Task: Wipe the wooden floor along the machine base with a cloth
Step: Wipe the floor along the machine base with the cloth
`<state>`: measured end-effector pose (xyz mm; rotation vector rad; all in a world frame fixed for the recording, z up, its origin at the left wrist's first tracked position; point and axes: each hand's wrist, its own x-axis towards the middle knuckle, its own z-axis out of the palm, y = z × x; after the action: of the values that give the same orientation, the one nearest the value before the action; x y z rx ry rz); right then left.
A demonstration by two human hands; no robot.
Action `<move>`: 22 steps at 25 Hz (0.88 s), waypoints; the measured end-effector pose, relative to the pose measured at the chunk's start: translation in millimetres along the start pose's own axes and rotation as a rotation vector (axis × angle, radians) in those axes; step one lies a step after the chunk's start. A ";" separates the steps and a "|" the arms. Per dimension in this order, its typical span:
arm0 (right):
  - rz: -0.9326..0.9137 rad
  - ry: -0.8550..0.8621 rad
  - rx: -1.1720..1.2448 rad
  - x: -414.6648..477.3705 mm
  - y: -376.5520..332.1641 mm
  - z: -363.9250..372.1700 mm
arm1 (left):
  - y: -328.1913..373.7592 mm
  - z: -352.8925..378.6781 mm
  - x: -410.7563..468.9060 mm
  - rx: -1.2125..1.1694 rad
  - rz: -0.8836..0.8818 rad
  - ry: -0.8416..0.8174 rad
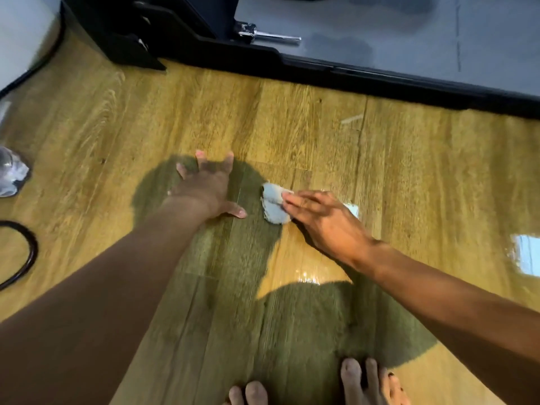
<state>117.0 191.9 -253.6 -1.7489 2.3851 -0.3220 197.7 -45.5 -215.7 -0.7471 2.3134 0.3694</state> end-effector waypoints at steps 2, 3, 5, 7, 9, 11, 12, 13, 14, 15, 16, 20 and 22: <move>-0.201 -0.036 0.024 -15.5 0.8 3.2 | 1.0 0.8 1.6 -0.010 0.006 -0.015; -0.259 -0.048 0.009 -10.5 14.0 3.7 | 0.5 2.0 2.7 -0.019 0.006 -0.021; -0.189 -0.065 -0.009 23.0 41.3 -8.3 | -0.3 3.2 3.4 -0.020 0.002 -0.033; 0.078 0.042 -0.011 68.9 69.7 -21.0 | 3.8 0.1 3.3 0.018 -0.011 -0.036; 0.307 0.117 0.080 92.5 76.4 -21.0 | 8.4 -6.4 4.9 0.085 -0.003 -0.030; 0.261 0.104 0.103 81.4 58.9 -6.7 | 13.4 -10.0 11.2 0.111 0.054 -0.049; 0.160 0.067 0.082 68.1 50.3 -3.1 | 16.5 -13.5 16.5 0.109 0.080 -0.066; 0.044 0.039 0.069 58.2 47.8 -3.8 | 18.9 -16.7 19.1 0.102 0.091 -0.083; -0.045 0.009 0.067 57.4 55.2 -11.5 | 20.3 -19.8 19.1 0.096 0.088 -0.102; -0.090 0.016 0.046 67.2 69.6 -18.4 | 21.3 -22.1 18.1 0.088 0.074 -0.127; -0.052 0.025 0.017 82.7 83.5 -27.3 | 22.0 -22.5 16.3 0.082 0.063 -0.147; 0.315 0.177 0.044 135.7 134.1 -50.3 | 21.1 -22.4 17.8 0.107 0.083 -0.131; 0.317 0.178 -0.001 126.2 116.8 -38.2 | 20.6 -19.6 17.2 0.111 0.079 -0.123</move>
<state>-38.0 108.3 -249.1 -1.3607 2.7334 -0.4460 164.7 -44.9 -211.7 -0.5645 2.2318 0.3103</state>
